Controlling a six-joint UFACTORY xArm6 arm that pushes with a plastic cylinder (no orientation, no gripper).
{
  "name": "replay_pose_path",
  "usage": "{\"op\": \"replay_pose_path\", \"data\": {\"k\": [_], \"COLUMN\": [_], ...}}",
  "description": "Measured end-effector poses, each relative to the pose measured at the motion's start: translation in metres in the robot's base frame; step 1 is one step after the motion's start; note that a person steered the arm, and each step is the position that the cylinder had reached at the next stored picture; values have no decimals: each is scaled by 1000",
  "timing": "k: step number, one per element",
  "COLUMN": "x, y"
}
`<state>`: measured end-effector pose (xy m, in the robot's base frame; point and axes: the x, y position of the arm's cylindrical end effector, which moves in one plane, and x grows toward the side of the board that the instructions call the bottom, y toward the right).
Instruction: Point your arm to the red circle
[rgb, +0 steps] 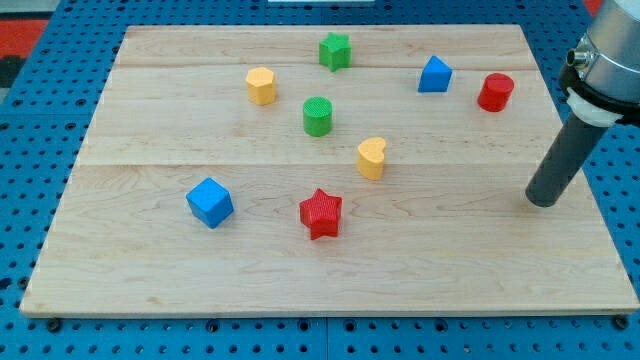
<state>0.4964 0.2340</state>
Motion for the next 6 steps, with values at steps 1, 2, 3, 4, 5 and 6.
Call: {"op": "replay_pose_path", "data": {"k": [1,2,3,4,5,6], "x": [-1,0,-28,-67,-94,-140], "y": [0,0,0,0,19,19]}}
